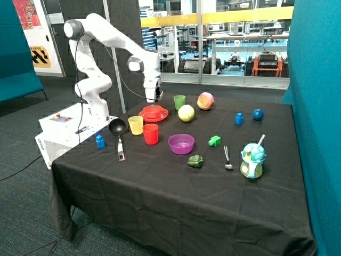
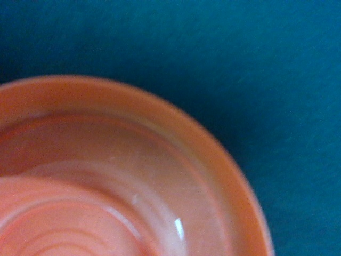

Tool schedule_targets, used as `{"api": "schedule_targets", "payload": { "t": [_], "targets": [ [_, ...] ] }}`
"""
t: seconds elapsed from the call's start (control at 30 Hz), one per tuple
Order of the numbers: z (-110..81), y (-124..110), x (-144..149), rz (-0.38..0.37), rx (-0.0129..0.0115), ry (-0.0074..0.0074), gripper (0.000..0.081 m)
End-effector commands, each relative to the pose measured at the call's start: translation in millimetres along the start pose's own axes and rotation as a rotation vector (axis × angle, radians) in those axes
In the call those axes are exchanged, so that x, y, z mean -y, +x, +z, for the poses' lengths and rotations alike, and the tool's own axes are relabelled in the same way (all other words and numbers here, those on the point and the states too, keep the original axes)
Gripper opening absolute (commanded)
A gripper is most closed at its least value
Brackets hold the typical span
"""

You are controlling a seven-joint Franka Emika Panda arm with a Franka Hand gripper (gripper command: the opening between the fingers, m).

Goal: Place the bowl on the plate and the cup in the bowl matching the color

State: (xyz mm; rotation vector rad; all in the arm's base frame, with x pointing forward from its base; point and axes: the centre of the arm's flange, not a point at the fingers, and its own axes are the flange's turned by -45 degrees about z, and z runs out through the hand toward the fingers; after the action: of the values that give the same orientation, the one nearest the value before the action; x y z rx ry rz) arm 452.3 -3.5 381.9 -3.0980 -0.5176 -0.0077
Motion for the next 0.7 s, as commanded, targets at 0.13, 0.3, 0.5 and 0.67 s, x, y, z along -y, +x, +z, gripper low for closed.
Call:
{"api": "schedule_targets", "payload": {
  "t": [0.13, 0.3, 0.5, 0.67],
  "targets": [
    [-21.3, 29.5, -46.1, 0.070, 0.0049, 0.0000, 0.0293],
    [-24.0, 32.8, -63.8, 0.095, 0.0049, 0.0000, 0.0304],
    [-26.9, 37.9, -88.4, 0.116, 0.0049, -0.0001, 0.0338],
    [-27.2, 42.7, -116.5, 0.152, 0.0049, -0.0002, 0.0334]
  ]
}}
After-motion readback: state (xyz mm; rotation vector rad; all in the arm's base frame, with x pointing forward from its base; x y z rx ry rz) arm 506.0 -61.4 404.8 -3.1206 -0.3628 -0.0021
